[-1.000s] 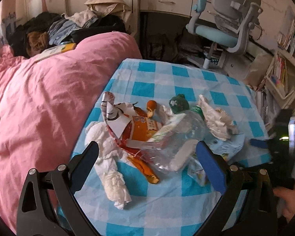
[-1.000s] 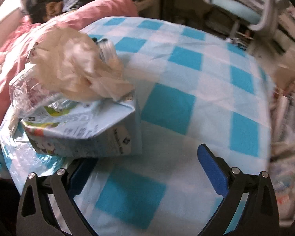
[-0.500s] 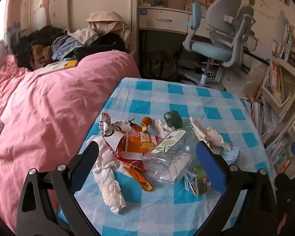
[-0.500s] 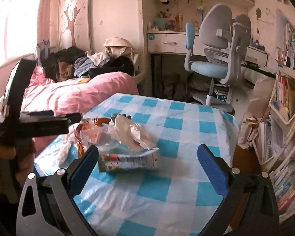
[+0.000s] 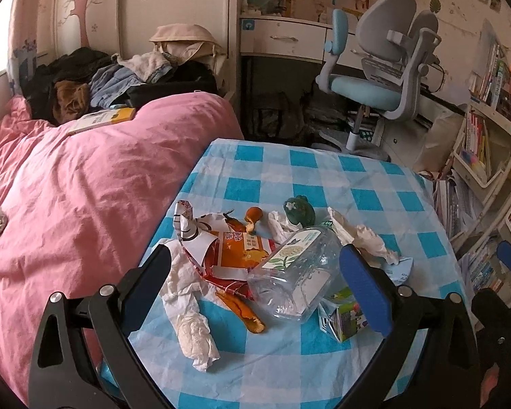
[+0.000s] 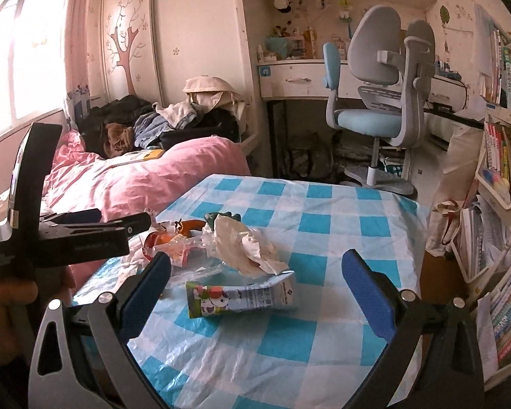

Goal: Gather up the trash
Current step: 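Lower the left gripper onto the crumpled white tissue and close it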

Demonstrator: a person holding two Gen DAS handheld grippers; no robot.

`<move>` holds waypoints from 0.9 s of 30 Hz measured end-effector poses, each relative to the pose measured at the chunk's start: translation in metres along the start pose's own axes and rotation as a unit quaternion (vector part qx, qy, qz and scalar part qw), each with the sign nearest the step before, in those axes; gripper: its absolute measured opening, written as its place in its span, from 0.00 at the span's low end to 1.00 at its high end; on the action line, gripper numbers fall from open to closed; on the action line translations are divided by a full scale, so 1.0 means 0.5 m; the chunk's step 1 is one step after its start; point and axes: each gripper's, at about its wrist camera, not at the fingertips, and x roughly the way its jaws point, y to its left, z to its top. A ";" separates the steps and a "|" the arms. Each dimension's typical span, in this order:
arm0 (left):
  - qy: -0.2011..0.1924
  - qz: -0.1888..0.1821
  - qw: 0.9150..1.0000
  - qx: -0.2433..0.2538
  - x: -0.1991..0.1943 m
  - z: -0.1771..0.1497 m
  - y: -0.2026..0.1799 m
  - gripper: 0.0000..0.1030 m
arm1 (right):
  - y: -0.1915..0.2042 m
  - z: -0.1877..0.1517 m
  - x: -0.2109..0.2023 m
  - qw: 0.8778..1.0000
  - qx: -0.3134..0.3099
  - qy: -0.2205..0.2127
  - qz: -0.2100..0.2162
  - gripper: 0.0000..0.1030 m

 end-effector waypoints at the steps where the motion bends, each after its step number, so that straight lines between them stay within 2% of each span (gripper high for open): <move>1: 0.000 0.000 1.000 0.000 0.000 0.001 0.000 0.93 | 0.001 0.001 0.003 1.000 0.000 0.001 0.001 0.94; 27: 0.008 0.003 1.000 -0.011 0.001 0.009 0.019 0.93 | 0.043 0.008 0.010 1.000 -0.024 0.003 0.017 0.94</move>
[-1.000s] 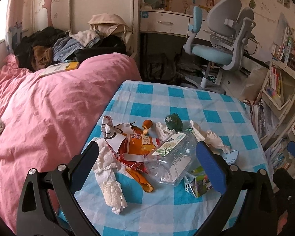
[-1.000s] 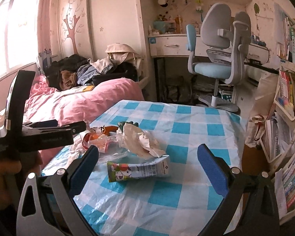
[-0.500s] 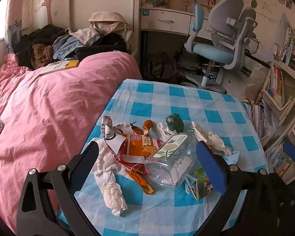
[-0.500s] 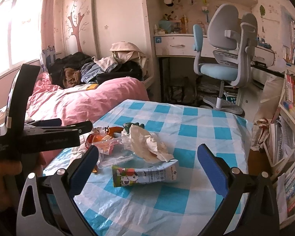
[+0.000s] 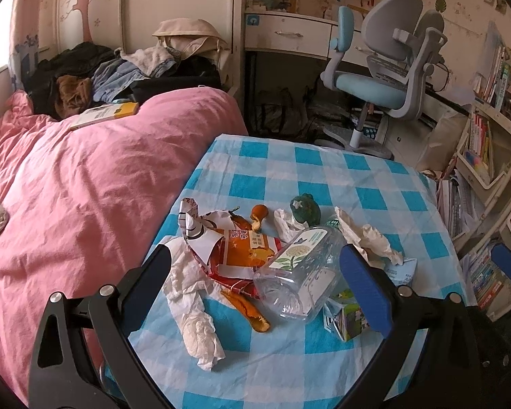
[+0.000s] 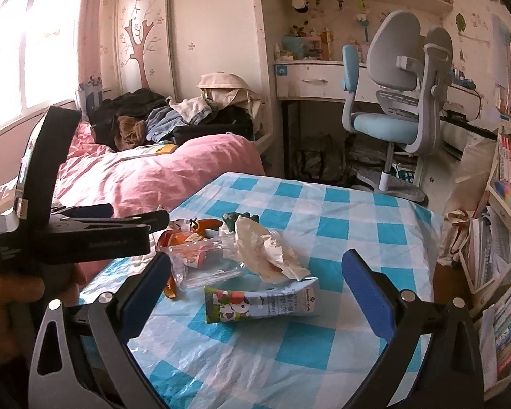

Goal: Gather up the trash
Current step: 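Lower the left gripper onto the crumpled white tissue and close it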

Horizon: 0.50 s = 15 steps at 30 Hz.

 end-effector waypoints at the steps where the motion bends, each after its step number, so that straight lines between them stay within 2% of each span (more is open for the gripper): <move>1: 0.000 0.001 1.000 0.000 0.001 0.000 -0.001 0.93 | 0.002 0.000 -0.002 1.000 -0.001 -0.001 0.000 0.94; 5: 0.011 0.010 1.000 -0.003 0.004 -0.006 0.014 0.93 | 0.006 -0.003 0.002 1.000 -0.002 0.000 -0.001 0.94; 9: 0.027 0.041 0.999 -0.015 0.011 -0.005 0.059 0.93 | 0.007 -0.004 0.001 1.000 -0.002 0.001 0.001 0.94; 11: 0.033 0.053 0.997 -0.041 0.012 0.001 0.103 0.93 | 0.009 -0.004 0.002 1.000 -0.003 0.002 0.002 0.94; 15: 0.047 0.050 0.994 -0.082 0.018 0.007 0.159 0.93 | 0.013 -0.003 0.009 1.000 -0.007 0.005 0.005 0.93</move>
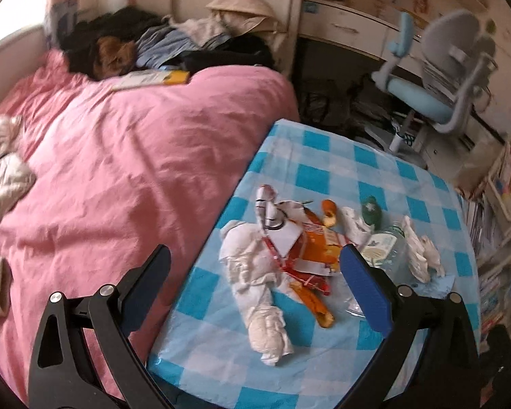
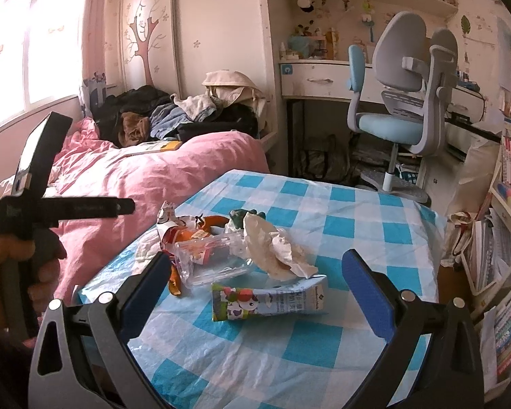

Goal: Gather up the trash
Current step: 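Lower the left gripper onto the crumpled white tissue and close it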

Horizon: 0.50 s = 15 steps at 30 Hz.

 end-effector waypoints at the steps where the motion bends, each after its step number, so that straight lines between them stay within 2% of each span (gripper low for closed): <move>1: 0.002 0.001 1.000 -0.001 0.002 0.000 0.003 0.93 | 0.000 0.000 0.001 1.000 -0.001 0.001 0.002 0.93; 4: 0.014 0.008 1.000 0.012 0.014 -0.004 -0.001 0.93 | 0.000 -0.001 0.005 1.000 -0.003 0.002 0.004 0.91; 8: 0.061 0.019 0.997 0.038 0.049 -0.028 -0.019 0.93 | -0.001 0.003 0.012 1.000 -0.003 0.006 0.009 0.88; 12: 0.112 0.023 0.990 0.081 0.098 -0.059 -0.054 0.93 | -0.002 0.005 0.017 1.000 -0.002 0.008 0.012 0.85; 15: 0.126 0.050 0.984 0.113 0.128 -0.079 -0.079 0.93 | -0.005 0.006 0.023 1.000 0.000 0.011 0.009 0.84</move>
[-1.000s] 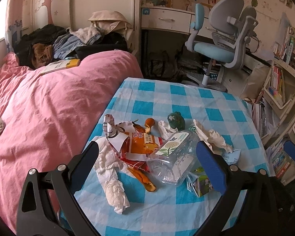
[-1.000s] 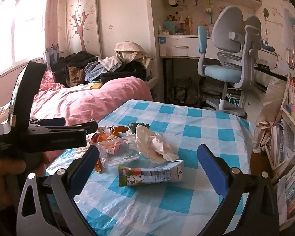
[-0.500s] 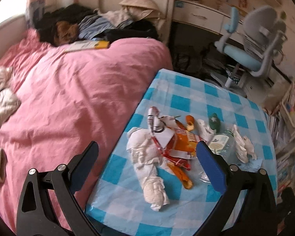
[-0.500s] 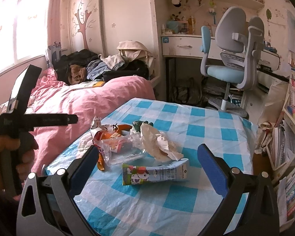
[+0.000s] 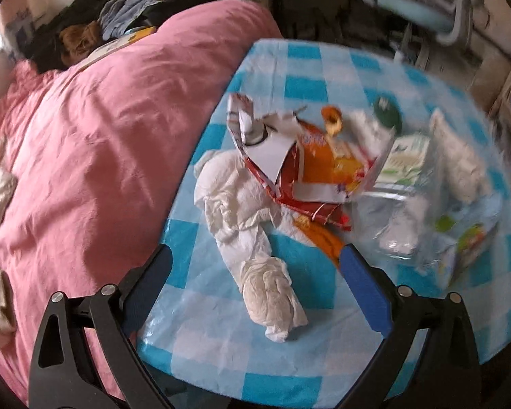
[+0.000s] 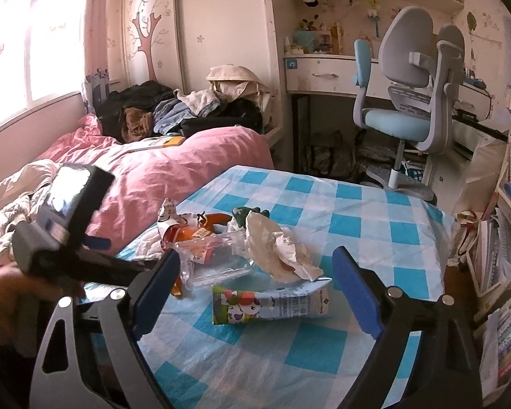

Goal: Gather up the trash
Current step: 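Lower the left gripper onto the crumpled white tissue and close it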

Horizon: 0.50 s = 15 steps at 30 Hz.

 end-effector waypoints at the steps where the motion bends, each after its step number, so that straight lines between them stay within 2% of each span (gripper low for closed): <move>1: 0.006 0.013 1.000 0.006 0.013 0.000 -0.005 0.93 | -0.002 0.001 0.002 1.000 0.001 0.001 -0.001 0.84; 3: 0.015 0.027 1.000 0.006 0.033 -0.001 -0.006 0.88 | -0.007 0.005 0.009 1.000 0.004 0.004 -0.004 0.84; 4: 0.024 0.024 0.999 0.003 0.044 -0.002 -0.004 0.71 | -0.009 0.007 0.012 1.000 0.006 0.005 -0.003 0.84; 5: 0.037 0.009 0.999 -0.002 0.055 -0.003 -0.001 0.49 | -0.010 0.009 0.016 1.000 0.006 0.007 -0.002 0.84; 6: 0.036 -0.015 0.999 -0.013 0.053 -0.003 0.004 0.39 | -0.010 0.010 0.019 1.000 0.005 0.010 -0.001 0.84; 7: 0.039 -0.022 0.999 -0.016 0.051 -0.003 0.007 0.17 | -0.009 0.012 0.024 1.000 0.002 0.013 -0.001 0.84; 10: 0.026 -0.034 0.999 -0.030 0.028 -0.001 0.022 0.14 | -0.004 0.015 0.041 1.000 -0.013 0.025 0.000 0.84; 15: -0.057 -0.061 0.995 -0.060 -0.064 0.018 0.050 0.14 | 0.001 0.025 0.075 0.999 -0.034 0.041 -0.004 0.84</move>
